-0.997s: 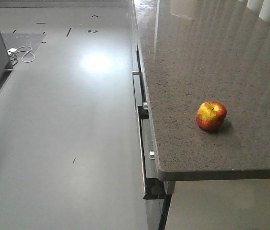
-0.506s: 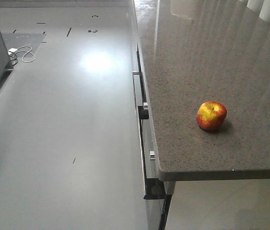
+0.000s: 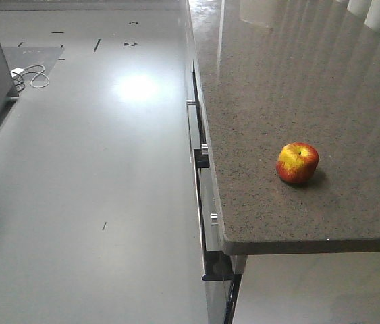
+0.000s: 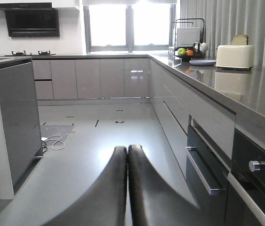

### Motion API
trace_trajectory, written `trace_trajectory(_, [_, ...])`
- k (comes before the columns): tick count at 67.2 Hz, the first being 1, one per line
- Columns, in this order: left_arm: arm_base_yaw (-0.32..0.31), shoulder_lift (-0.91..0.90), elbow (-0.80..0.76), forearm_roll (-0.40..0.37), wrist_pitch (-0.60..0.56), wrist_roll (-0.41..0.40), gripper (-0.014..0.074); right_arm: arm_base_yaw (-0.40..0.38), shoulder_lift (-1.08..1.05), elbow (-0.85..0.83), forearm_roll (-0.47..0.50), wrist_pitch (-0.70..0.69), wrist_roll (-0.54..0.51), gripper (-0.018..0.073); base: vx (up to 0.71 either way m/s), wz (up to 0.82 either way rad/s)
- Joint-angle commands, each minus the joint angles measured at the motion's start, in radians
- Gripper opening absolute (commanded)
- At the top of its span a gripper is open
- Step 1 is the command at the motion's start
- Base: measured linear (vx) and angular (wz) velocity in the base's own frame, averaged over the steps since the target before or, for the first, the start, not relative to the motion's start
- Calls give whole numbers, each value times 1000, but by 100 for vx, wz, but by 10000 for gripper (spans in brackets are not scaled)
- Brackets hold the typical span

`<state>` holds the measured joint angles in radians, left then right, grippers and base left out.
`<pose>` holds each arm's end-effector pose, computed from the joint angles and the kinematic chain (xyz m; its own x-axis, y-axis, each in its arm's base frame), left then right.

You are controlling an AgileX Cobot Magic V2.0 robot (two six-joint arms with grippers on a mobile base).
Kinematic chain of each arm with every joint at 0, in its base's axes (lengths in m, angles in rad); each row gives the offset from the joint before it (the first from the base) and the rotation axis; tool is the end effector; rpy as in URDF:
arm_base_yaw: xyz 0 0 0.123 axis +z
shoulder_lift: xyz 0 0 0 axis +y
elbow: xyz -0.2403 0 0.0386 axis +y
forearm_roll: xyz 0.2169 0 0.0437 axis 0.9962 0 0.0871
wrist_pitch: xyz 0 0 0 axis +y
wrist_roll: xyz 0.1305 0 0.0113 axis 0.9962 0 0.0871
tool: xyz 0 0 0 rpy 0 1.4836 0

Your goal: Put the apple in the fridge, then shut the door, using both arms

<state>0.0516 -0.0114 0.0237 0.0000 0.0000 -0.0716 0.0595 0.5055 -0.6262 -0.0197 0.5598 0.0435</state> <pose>0.1072 0.0055 0.2096 0.0782 -0.0676 -0.9946 -0.0461 0.9964 -0.0713 0.1413 0.0070 0.2974 -0.3452 0.0063 -0.9385 -0.0404 0.9990 0.0216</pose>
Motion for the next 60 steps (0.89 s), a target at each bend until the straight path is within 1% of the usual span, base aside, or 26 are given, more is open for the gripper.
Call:
trace_trajectory(1, [1,-13,-17,0,-68,-2,-6,0,105,-88,11,8,-65,112,0,0])
trace_trajectory(8, [1,-13,-17,0,-68,-2,-6,0,200,-141,50,43,-124,259,0,0])
trace_trajectory(9, [1,-13,-17,0,-68,-2,-6,0,212,-146,54,47,-132,294,0,0])
trace_trajectory(18, [1,-13,-17,0,-68,-2,-6,0,324,-200,76,45,-216,515,0,0])
trace_trajectory(24, [1,-13,-17,0,-68,-2,-6,0,400,-231,94,47,-273,622,0,0])
trace_trajectory(27, [1,-13,-17,0,-68,-2,-6,0,441,-253,113,48,-308,659,0,0])
trace_trajectory(33, [1,-13,-17,0,-68,-2,-6,0,525,-296,160,60,-385,687,0,0])
trace_trajectory(41, [1,-13,-17,0,-68,-2,-6,0,643,-369,223,70,-465,683,0,0])
trace_trajectory(46, [1,-13,-17,0,-68,-2,-6,0,718,-419,243,72,-469,677,0,0])
trace_trajectory(60, [1,-13,-17,0,-68,-2,-6,0,910,-561,239,85,-465,665,0,0])
